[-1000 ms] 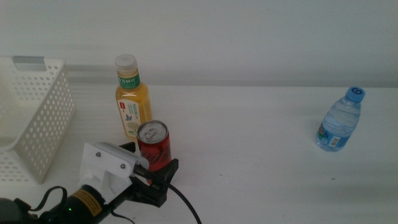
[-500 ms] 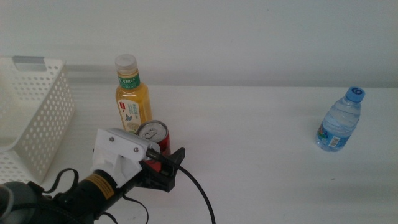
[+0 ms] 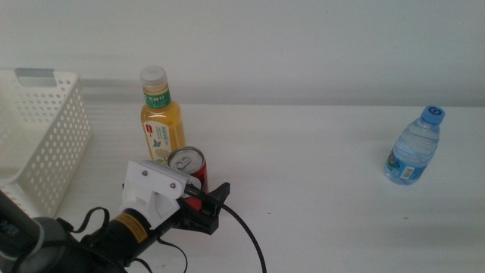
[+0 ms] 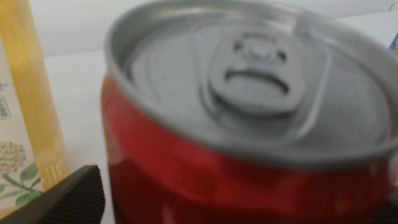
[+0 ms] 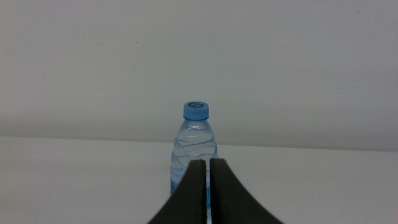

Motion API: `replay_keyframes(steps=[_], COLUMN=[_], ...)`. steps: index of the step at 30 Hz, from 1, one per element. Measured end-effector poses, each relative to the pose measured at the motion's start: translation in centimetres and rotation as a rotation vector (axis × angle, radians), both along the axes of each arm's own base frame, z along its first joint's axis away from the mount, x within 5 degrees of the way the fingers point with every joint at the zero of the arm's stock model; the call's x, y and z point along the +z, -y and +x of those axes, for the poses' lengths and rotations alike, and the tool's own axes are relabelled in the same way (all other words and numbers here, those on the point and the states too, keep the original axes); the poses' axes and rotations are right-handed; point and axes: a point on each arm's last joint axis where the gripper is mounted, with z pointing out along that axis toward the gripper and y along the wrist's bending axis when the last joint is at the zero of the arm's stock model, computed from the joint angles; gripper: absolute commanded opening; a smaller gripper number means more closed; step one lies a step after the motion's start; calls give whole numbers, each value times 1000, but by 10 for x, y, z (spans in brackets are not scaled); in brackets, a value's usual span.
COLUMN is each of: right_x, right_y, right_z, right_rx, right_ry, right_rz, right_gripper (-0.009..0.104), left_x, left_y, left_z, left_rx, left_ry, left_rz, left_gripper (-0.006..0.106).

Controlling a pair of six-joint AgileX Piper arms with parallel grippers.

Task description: Use arms to grab the bottles and put them into the dustbin to the left of the table.

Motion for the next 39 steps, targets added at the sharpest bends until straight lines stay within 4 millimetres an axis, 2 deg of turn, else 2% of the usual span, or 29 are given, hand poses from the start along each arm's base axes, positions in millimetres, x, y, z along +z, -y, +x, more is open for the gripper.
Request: replay_keyframes(steps=[9,20,24,33,39], right_x=[0,0,0,0,0], right_y=[0,0,0,0,0], right_z=[0,0,0,0,0], right_rx=[0,0,0,0,0], right_ry=[0,0,0,0,0], right_rz=[0,0,0,0,0], right_gripper=[-2,-2,-2,-2,-2], left_x=[1,-1,-1,-1,11], left_y=[1,4,4,7,5], left_z=[1,-1,-2,-4,-8], left_rx=[-3,-49,-58,-111,-119], left_ry=[6,1,4,12,-43], left_rz=[2,19,24,52,121], left_gripper=[61,46,37,33,33])
